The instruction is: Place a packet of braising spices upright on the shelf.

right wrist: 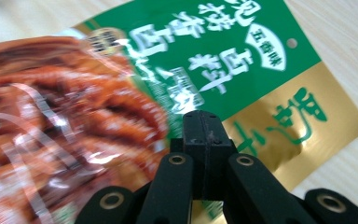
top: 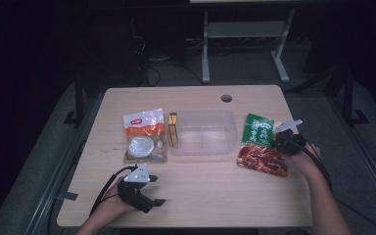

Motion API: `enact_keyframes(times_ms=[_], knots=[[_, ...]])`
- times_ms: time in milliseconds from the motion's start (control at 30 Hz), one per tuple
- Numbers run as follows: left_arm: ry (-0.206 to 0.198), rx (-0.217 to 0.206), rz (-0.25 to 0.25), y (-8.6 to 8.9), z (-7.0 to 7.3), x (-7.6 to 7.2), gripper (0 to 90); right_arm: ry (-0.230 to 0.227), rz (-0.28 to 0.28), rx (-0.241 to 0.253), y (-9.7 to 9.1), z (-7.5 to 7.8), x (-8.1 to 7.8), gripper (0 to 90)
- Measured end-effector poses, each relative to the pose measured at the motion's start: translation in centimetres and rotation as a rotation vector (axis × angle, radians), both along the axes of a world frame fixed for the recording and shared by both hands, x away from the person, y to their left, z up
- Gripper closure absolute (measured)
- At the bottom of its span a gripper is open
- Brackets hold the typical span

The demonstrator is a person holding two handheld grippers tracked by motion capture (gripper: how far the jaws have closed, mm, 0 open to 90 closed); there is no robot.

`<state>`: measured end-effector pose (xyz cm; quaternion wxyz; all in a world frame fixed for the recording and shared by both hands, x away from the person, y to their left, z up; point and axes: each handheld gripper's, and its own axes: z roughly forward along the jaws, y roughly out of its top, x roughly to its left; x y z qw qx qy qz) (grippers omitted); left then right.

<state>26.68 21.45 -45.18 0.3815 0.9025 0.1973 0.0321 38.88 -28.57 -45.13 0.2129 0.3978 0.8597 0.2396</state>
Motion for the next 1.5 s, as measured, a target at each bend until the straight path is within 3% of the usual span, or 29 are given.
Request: enact_keyframes(times_ms=[133, 367, 633, 800, 933, 967, 1067, 1133, 1267, 1367, 1500], knots=[[0.004, 0.0, 0.001, 0.0, 0.0, 0.0, 14.5, 0.007, 0.005, 0.013, -0.1, -0.6, 1.0, 90.0], [0.009, 0.011, -0.004, -0.1, -0.1, 0.0, 14.5, 0.046, -0.006, 0.016, 0.1, -0.8, 0.8, 90.0], [0.007, 0.006, -0.007, 0.1, -0.1, 0.0, 14.5, 0.093, 0.037, 0.055, 0.3, -0.6, -1.6, 90.0], [0.011, 0.01, -0.011, -0.1, -0.1, -0.2, 14.5, 0.101, 0.1, 0.044, 1.1, -0.5, -3.3, 90.0], [0.009, 0.008, -0.015, -0.2, -0.1, -0.2, 14.5, 0.094, 0.126, 0.002, 1.6, -0.4, -3.6, 90.0], [0.008, 0.004, -0.014, -0.2, -0.1, -0.2, 14.5, 0.088, 0.122, 0.012, 1.5, -0.3, -3.4, 90.0], [0.011, 0.005, -0.011, -0.2, -0.2, -0.2, 14.5, 0.054, 0.069, 0.021, 0.7, -0.1, -2.2, 90.0], [0.008, 0.01, -0.012, -0.2, -0.2, -0.1, 14.5, 0.021, 0.002, 0.061, -0.2, 0.2, -0.9, 90.0], [0.004, 0.01, -0.012, -0.2, -0.2, -0.1, 14.5, -0.009, -0.108, 0.074, -1.6, 0.2, 1.2, 90.0], [0.007, 0.008, -0.008, -0.1, -0.2, 0.0, 14.5, -0.003, -0.168, 0.03, -2.1, -0.2, 2.3, 90.0], [0.003, 0.004, -0.004, -0.1, -0.2, 0.0, 14.5, 0.004, -0.206, 0.071, -2.9, -0.4, 3.1, 90.0]])
